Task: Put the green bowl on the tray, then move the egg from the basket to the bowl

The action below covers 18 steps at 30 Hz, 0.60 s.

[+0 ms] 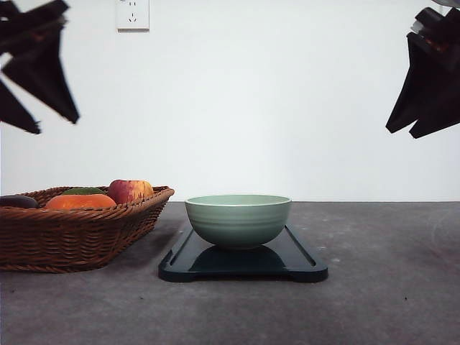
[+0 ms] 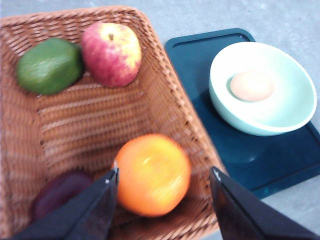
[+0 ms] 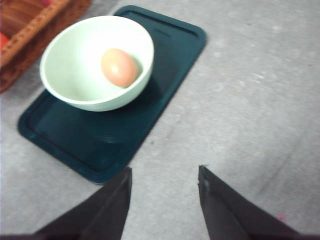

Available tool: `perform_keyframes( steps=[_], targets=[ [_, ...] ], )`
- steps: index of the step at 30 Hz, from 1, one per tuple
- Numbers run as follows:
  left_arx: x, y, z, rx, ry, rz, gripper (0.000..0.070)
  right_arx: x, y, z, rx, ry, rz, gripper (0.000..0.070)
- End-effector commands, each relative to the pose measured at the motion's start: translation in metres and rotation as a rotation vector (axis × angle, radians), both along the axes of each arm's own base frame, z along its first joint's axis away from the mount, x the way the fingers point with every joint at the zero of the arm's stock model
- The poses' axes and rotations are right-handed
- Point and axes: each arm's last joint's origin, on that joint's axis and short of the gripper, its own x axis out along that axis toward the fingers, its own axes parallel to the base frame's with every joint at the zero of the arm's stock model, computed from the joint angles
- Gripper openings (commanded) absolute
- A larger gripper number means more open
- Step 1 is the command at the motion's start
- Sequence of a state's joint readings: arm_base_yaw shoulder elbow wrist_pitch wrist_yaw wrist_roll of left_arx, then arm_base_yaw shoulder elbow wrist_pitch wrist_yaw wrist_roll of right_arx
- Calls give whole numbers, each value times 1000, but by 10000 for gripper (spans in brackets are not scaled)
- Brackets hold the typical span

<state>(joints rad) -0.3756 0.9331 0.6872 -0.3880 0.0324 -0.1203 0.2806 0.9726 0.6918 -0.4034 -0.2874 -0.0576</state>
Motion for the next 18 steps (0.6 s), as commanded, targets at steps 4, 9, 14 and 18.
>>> perform_keyframes(
  steps=[4,9,14,18],
  targets=[
    [-1,12,-10,36,30,41,347,0,1,-1,-12,5,20,261],
    [-3,16,-12,62,59,32,0,0,1,-1,-14,1,15,3],
    [-3,16,-12,56,60,32,0,1,2,1,16,-12,31,22],
    [-3,16,-11,55,56,32,0,1,2,1,15,-11,30,22]
  ],
)
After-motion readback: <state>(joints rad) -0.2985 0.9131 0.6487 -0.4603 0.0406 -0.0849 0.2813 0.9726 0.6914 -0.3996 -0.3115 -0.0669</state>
